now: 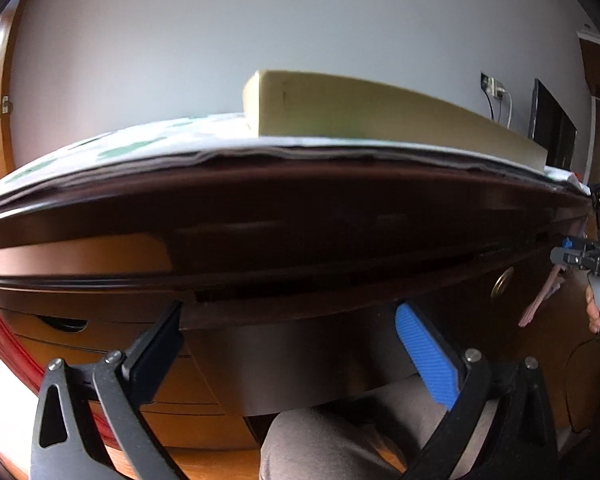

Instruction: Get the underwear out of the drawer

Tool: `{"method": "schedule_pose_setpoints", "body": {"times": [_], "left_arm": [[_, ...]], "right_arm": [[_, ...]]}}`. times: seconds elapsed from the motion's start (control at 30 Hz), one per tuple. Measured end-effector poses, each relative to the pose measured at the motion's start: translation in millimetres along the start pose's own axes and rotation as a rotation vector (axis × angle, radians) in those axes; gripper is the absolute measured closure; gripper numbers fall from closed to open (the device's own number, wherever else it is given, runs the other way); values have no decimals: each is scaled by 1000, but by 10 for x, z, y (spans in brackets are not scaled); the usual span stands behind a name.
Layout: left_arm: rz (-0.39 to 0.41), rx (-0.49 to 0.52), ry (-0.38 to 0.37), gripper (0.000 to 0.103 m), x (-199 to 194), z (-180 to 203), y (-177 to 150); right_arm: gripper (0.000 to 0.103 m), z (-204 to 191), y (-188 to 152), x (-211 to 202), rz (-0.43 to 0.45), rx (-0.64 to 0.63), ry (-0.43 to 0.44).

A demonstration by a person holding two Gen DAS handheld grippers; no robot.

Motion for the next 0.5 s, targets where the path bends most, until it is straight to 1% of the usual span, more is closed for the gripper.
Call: {"method": "schedule_pose_setpoints", "body": {"times": [0.1,0.23,0.43,0.5], "left_arm": [[-26,-11,-26,0,29,-13,36],[-46,-11,-24,0,39,11,56],[-53,-12,-26,0,7,22,89],[-58,-13,-27,0,-18,4,87]], "right_arm": [[1,7,7,26,-2,-15,-10],[1,40,-7,35,3,-15,-4],[1,-21,-12,23,-38,-47,-29],[1,-3,-10,-4,-36,-25,-17]]}}
Point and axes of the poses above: each gripper's, at about its wrist camera, not at the fingertips, and x roughly the way its jaws point, z to its right, y to its top, the point moved 3 cm from there along x, roughly the way its jaws point, and after that the axes turned 4 degrees about -x, right-handed, at the moved point
